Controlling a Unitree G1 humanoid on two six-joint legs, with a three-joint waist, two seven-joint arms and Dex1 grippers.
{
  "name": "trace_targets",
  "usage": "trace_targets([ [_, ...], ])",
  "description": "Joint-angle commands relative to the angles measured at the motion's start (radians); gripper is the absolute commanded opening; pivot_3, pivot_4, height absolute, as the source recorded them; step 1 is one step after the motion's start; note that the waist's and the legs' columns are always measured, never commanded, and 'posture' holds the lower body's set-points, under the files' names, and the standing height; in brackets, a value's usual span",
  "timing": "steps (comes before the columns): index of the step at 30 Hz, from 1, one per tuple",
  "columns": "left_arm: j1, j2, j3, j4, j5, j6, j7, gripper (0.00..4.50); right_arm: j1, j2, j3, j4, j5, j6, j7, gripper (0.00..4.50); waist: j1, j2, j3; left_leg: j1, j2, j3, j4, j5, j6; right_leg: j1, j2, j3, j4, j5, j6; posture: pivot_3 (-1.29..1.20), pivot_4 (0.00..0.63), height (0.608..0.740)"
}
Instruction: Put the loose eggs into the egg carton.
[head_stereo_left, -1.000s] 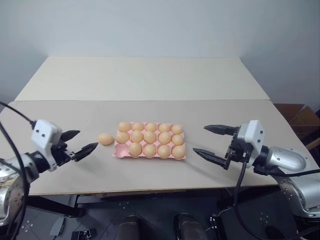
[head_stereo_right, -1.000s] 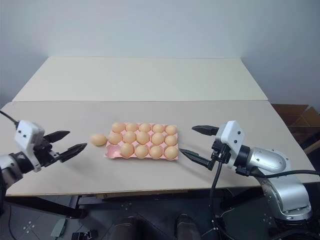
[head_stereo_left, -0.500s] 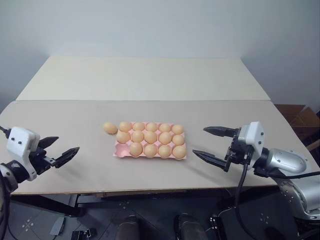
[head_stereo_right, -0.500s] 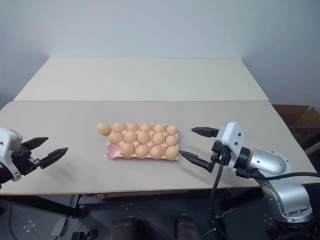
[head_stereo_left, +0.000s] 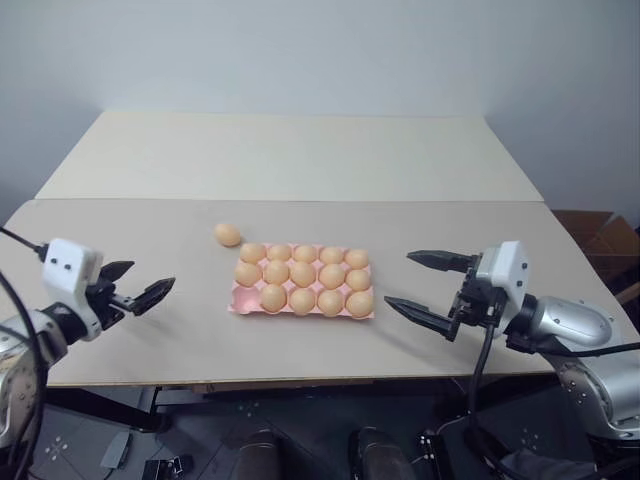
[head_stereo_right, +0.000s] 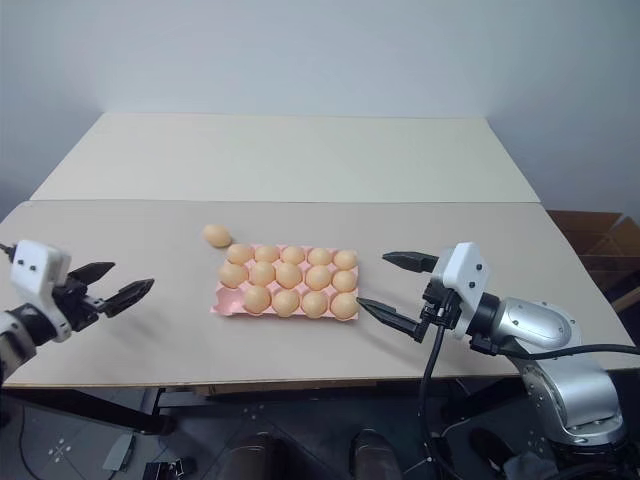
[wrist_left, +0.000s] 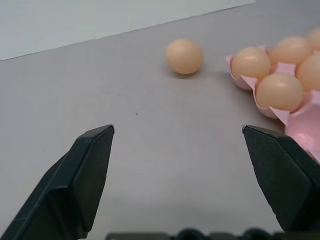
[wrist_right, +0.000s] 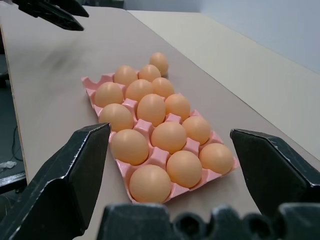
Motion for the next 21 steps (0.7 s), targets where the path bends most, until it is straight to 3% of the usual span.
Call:
trace_targets([
  [1,-0.084,-0.019,-0.059,0.021,0.021,-0.013,0.036,4.47,-0.029,0.002,-0.01,-0.017,0.003,-0.006,-0.008,4.5,-0.001,0.0,0.0,0.0,0.0,0.0,0.0,0.0,0.0,0.0,0.0,0.0,0.0,0.0,0.0,0.0,0.15,0.74],
  [21,-0.249,-0.064,-0.195,0.172,0.095,-0.071,0.06,4.47,-0.04,0.004,-0.01,0.003,-0.013,-0.015,-0.019,4.5,-0.007,0.0,0.0,-0.001,0.0,0.0,0.0,0.0,0.0,0.0,0.0,0.0,0.0,0.001,0.001,0.0,0.15,0.74],
])
